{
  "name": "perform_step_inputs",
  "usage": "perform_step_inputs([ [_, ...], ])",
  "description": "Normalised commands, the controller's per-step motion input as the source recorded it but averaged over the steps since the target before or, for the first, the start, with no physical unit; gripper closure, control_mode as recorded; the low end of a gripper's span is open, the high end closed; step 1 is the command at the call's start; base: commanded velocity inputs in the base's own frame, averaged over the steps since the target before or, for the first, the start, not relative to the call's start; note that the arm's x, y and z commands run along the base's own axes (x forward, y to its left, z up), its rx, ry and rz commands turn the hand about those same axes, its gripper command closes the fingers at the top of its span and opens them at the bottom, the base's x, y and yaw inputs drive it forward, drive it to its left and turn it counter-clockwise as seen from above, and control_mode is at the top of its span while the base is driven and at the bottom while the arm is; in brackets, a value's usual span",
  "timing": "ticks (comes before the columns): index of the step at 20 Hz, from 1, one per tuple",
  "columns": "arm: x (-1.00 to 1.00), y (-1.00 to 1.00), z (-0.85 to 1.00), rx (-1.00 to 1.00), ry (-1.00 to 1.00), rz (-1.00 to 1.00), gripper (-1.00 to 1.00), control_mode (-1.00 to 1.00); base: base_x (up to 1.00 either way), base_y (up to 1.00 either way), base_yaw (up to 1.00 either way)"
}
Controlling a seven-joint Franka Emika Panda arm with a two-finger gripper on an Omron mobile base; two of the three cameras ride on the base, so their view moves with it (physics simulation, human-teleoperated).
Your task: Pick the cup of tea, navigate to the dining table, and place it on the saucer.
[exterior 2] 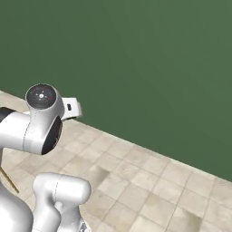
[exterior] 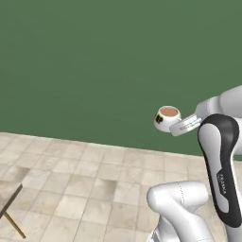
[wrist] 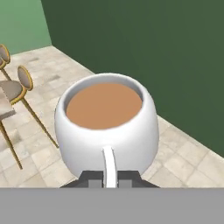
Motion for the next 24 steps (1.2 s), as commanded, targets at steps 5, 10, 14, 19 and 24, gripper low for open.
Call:
perform_step_inputs([
  [5, 0.00, 0.00, 0.00, 0.00, 0.00, 0.00, 1.00, 1.00, 1.00, -0.06, 0.29],
  [10, 0.00, 0.00, 0.00, 0.00, 0.00, 0.00, 1.00, 1.00, 1.00, -0.02, 0.34],
  [14, 0.00, 0.00, 0.00, 0.00, 0.00, 0.00, 1.00, 1.00, 1.00, -0.01, 0.34],
  [19, 0.00, 0.00, 0.00, 0.00, 0.00, 0.00, 1.00, 1.00, 1.00, 0.00, 0.36],
  [24, 0.00, 0.00, 0.00, 0.00, 0.00, 0.00, 1.00, 1.00, 1.00, 0.00, 0.37],
])
